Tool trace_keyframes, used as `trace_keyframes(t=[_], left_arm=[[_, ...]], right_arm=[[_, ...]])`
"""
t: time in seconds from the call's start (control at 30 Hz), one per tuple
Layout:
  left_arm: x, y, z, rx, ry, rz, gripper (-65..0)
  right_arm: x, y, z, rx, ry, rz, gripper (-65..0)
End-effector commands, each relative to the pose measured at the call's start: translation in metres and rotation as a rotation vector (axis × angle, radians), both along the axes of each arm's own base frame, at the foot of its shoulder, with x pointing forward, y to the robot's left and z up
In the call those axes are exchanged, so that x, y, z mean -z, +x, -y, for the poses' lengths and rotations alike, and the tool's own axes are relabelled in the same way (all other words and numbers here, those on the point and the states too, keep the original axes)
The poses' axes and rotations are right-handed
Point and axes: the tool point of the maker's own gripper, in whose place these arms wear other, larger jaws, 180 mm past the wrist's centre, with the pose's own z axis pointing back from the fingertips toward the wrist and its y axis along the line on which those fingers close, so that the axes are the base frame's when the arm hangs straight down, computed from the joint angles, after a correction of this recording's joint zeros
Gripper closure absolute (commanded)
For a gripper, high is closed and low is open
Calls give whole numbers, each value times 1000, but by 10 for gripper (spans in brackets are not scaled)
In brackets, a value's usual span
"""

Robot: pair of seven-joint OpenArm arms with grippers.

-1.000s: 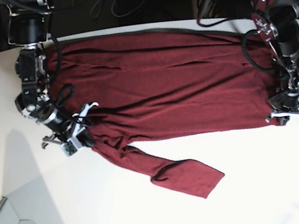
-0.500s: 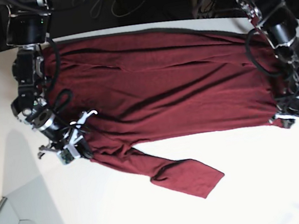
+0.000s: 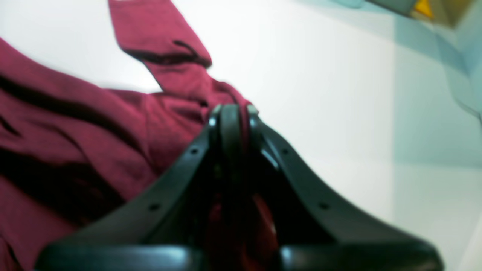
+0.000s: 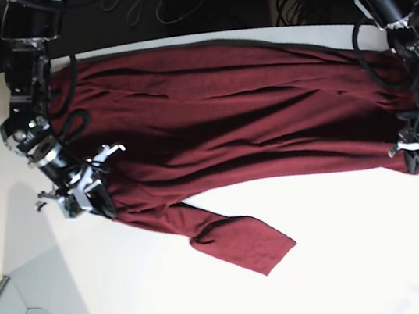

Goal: Layout the t-shirt on the table in an organized manner, then fold the t-shirt properly
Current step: 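Lay the folded edge down, drawing both grippers toward the collar edge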

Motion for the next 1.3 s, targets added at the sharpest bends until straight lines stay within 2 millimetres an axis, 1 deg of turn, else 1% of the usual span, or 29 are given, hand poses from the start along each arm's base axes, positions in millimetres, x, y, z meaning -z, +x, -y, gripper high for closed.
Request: trace_keyframes(t=[0.0, 0.03, 0.1, 0.2, 0.3, 0.5, 0.6, 0.67, 0.73, 0.8, 0.87, 0.93, 1.07, 1.13, 1.27], left_arm=[[-26, 5, -8, -4, 28, 74, 0], [-30, 2, -8, -5, 33, 85, 0], [-37, -11, -20, -40, 34, 108, 0], [-40, -22, -32, -77, 27, 121, 0], [-35, -29, -36, -88, 32, 104, 0], [-25, -34, -34, -87, 27, 80, 0], [-4, -41, -38, -100, -3, 30, 0], [4, -45, -38, -105, -16, 12, 0], [13, -54, -38, -106, -18, -14, 0], [19, -60, -38, -106, -17, -32, 0], [27, -66, -39, -111, -21, -52, 0], [34, -69, -40, -116, -27, -70, 0], [59, -77, -40, -133, -71, -123, 0], [62, -74, -39, -137, -86, -126, -1], [73, -70, -40, -152, -123, -141, -1]], right_arm=[[-15, 3, 1, -2, 9, 53, 0], [-13, 1, 1, -2, 10, 47, 0], [-7, -4, 1, -3, 12, 32, 0], [-1, -10, 1, -3, 11, 15, 0], [6, -16, 1, -3, 11, -3, 0], [14, -23, 0, -2, 19, -27, 0], [16, -24, 0, -1, 20, -32, 0], [16, -24, 2, 0, 15, -31, 0], [15, -24, 3, 3, 15, -31, 0], [15, -24, 13, 30, 12, -28, 0], [14, -24, 17, 41, 12, -27, 0], [14, -24, 17, 42, 13, -27, 0], [16, -25, 14, 39, 16, -35, 0], [19, -28, 14, 38, 17, -44, 0], [20, -29, 13, 36, 17, -46, 0]])
